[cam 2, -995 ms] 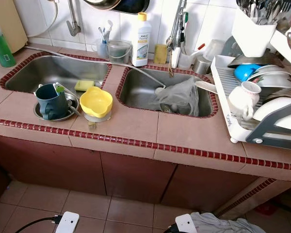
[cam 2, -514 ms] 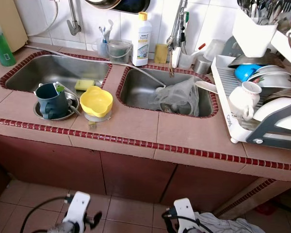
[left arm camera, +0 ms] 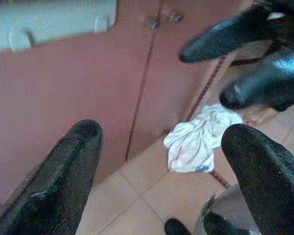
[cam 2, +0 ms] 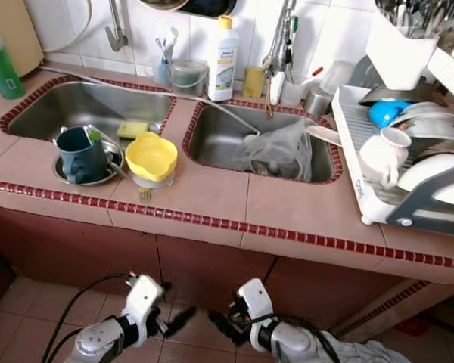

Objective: Kitchen organization

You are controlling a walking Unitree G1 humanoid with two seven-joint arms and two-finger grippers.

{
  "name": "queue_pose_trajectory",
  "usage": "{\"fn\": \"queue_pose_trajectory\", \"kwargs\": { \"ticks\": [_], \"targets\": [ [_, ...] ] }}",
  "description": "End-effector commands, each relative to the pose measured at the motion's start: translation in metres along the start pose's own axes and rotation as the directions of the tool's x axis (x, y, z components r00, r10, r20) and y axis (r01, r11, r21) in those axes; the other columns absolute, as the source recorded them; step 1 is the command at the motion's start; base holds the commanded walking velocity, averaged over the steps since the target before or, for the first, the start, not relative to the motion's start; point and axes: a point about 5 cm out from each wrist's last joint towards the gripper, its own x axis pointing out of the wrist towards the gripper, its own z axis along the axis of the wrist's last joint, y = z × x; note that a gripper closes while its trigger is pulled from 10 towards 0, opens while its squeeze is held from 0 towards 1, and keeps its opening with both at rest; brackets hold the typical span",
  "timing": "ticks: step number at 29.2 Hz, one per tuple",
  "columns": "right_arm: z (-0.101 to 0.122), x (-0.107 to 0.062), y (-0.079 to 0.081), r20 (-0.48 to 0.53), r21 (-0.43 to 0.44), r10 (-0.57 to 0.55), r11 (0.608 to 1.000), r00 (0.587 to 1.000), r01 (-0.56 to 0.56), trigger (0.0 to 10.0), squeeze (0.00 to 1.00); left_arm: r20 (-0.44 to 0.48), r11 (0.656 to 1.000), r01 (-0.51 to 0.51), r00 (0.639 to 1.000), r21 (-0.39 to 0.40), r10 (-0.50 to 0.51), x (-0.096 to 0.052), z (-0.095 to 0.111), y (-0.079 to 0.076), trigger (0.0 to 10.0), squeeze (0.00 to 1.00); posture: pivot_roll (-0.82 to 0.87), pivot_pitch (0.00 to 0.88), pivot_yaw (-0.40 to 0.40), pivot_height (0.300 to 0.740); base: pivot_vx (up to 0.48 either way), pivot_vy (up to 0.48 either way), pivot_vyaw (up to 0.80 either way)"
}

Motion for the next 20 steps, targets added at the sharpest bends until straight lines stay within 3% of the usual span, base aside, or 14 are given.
{"fn": "queue_pose_trajectory", "kwargs": {
  "ticks": [1,6,8,15,20],
  "targets": [
    [0.008,-0.005,-0.001,0.026,-0.014,0.066,0.998,0.997,-0.066,10.0,0.0,0.038,0.999,0.045,0.998,0.024,-0.046,0.0,0.012,0.0,10.0,0.0,0.11,0.0,-0.111,0.74,0.0,0.0,0.0],
    [0.037,-0.017,-0.006,0.119,-0.04,0.161,0.987,0.98,-0.158,10.0,0.0,0.114,0.998,0.06,0.991,0.036,-0.063,-0.013,0.034,0.006,10.0,0.0,0.11,0.0,-0.113,0.74,0.0,0.0,0.0],
    [0.065,-0.027,-0.01,0.195,-0.088,0.188,0.981,0.963,-0.174,10.0,0.0,0.184,1.0,0.019,0.983,0.007,-0.02,-0.023,0.056,0.016,10.0,0.0,0.12,0.0,-0.116,0.74,0.0,0.0,0.0],
    [0.11,-0.033,-0.01,0.321,-0.139,0.209,0.975,0.924,-0.172,10.0,0.0,0.253,0.997,-0.071,0.965,0.005,0.068,-0.036,0.082,0.036,10.0,0.0,0.12,0.0,-0.12,0.74,0.0,0.0,0.0],
    [0.152,-0.041,-0.011,0.449,-0.185,0.166,0.979,0.878,-0.091,10.0,0.0,0.36,0.983,-0.17,0.915,-0.066,0.183,-0.05,0.115,0.053,10.0,0.0,0.13,0.0,-0.125,0.74,0.0,0.0,0.0]
  ]
}}
